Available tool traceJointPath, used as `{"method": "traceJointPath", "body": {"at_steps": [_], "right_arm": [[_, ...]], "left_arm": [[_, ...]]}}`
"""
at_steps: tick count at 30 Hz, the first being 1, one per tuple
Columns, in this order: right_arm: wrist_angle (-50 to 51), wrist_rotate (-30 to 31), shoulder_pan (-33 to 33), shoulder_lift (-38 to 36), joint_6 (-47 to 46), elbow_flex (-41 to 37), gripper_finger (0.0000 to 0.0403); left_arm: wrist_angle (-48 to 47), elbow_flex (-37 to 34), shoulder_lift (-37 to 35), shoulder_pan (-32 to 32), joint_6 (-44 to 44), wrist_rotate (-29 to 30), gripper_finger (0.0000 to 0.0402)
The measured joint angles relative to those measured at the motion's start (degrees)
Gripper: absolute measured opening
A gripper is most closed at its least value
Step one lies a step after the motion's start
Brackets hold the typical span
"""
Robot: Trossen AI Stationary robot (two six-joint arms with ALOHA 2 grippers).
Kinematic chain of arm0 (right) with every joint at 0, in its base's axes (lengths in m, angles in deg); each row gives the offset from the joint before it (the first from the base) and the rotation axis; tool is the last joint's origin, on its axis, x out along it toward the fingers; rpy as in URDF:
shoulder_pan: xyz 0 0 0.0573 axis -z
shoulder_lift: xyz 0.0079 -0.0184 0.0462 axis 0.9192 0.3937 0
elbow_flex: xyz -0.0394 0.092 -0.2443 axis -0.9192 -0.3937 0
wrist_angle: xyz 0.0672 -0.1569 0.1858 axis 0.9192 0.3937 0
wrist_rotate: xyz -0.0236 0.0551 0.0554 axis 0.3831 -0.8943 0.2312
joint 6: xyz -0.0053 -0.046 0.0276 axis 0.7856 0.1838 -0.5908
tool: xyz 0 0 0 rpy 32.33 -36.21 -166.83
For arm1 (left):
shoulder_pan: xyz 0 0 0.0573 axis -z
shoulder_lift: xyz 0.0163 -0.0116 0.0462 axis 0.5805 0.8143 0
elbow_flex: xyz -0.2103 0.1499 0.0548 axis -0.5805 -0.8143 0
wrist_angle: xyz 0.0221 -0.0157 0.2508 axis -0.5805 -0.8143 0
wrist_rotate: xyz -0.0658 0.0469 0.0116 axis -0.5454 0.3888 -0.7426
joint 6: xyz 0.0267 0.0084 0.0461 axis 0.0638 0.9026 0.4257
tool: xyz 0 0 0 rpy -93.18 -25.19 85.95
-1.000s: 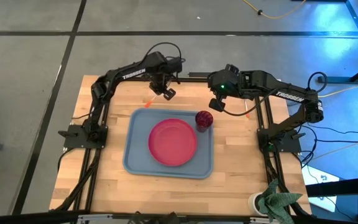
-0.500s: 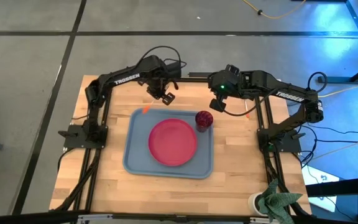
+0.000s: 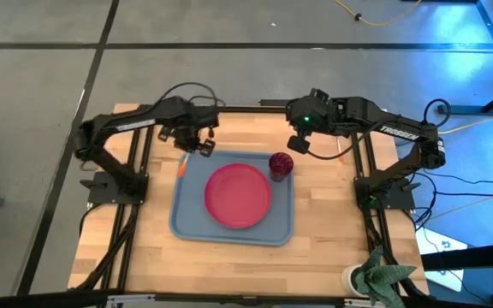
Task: Pick and place plate/cup/fork/spoon on tray
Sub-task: Put the orange fork on the blue serving tray to the left of the red plate
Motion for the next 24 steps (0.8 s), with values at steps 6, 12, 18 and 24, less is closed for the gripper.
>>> {"method": "traceJointPath", "body": {"at_steps": [6,12,18,24], "right_arm": [[-4.23,0.00,0.00,0.00,1.57,0.00,0.0049],[-6.61,-0.08,0.00,0.00,1.50,0.00,0.0049],[-6.68,-1.20,0.00,0.00,-0.27,0.00,0.0049],[-6.67,-1.57,0.00,0.00,-1.55,0.00,0.0049]], "left_arm": [[6.11,-11.82,-7.52,5.00,-10.61,-1.86,0.0000],[16.29,-20.17,-9.51,9.43,-16.21,-3.55,0.0000],[25.47,-26.83,-9.51,11.76,-18.79,-4.74,0.0000],[33.01,-33.02,-9.49,14.41,-23.57,-7.04,0.0000]]}}
